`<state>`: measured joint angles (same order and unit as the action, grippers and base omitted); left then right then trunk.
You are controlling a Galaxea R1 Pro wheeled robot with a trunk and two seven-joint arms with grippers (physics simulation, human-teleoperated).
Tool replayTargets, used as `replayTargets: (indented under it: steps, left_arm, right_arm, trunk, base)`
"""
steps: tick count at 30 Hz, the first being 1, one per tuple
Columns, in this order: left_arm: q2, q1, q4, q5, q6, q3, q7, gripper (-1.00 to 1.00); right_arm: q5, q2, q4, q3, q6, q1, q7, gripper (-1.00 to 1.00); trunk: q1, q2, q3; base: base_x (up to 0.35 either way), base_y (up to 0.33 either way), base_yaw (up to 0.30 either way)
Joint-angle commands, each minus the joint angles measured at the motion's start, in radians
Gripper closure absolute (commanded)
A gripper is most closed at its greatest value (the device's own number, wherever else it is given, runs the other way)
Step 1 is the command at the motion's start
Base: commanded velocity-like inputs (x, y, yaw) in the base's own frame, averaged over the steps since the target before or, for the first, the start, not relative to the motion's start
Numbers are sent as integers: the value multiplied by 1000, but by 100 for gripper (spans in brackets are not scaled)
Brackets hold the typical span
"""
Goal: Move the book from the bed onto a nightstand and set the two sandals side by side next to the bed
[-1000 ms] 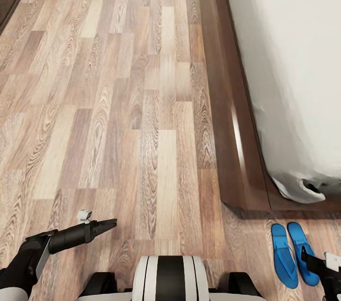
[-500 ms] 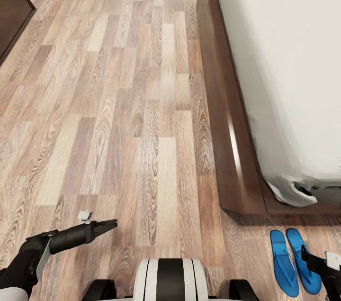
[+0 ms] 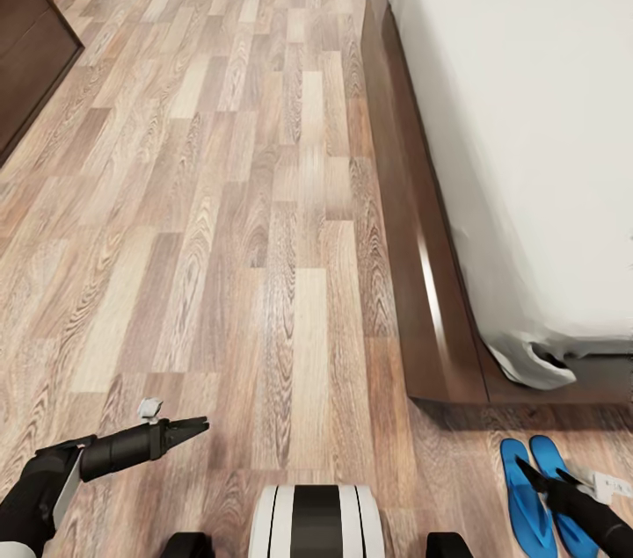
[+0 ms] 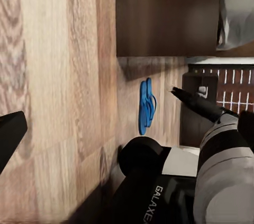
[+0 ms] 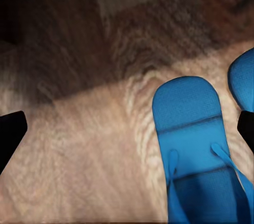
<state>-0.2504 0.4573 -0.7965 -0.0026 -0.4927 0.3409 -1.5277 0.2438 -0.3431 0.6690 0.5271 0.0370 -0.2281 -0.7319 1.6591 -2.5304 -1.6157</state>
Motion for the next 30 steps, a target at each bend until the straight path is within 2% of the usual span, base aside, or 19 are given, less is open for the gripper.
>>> replayTargets:
  steps: [1, 4, 5, 6, 8, 10, 17, 22, 30]
  left_arm:
    - [-7, 0, 35, -1, -4, 1, -1, -100]
    - [-21, -1, 151, -3, 52, 2, 36, -100]
    - [-26, -1, 210, -3, 108, 3, 74, -100]
    - [-30, -2, 273, -2, 196, 4, 135, -100]
    - [-31, -2, 308, 0, 252, 3, 186, -100]
    - [-28, -2, 327, 1, 282, 2, 225, -100]
    - [-10, -2, 361, 1, 315, 1, 335, -100]
    - [-9, -2, 406, 2, 320, 3, 355, -100]
    - [-23, -2, 412, 8, 319, 17, 356, -100]
  right_arm:
    - [6, -6, -11, 1, -2, 2, -17, -100]
    - [8, -12, -45, 1, -6, 5, -30, -100]
    - [8, -14, -65, 1, -6, 6, -32, -100]
    - [9, -16, -90, 1, -6, 7, -35, -100]
    - [9, -16, -105, 1, -6, 7, -36, -100]
    - [9, -17, -113, 1, -6, 7, -36, -100]
    - [9, -16, -123, 0, 2, 7, -33, -100]
    - [8, -12, -131, -1, 8, 7, -31, -100]
    - [8, -11, -200, -1, 12, 7, -30, -100]
  trunk:
    - [-1, 0, 4]
    - [-2, 1, 15]
    - [-2, 1, 19]
    - [-3, 1, 23]
    - [-4, 2, 31]
    - [-5, 2, 38]
    - [-8, 4, 65]
    - [-10, 5, 85]
    - [-14, 7, 116]
  base:
    - [0, 0, 0]
    - [0, 0, 0]
    - [0, 0, 0]
    - [0, 0, 0]
    - [0, 0, 0]
    - [0, 0, 0]
    - [0, 0, 0]
    - [0, 0, 0]
    - [0, 0, 0]
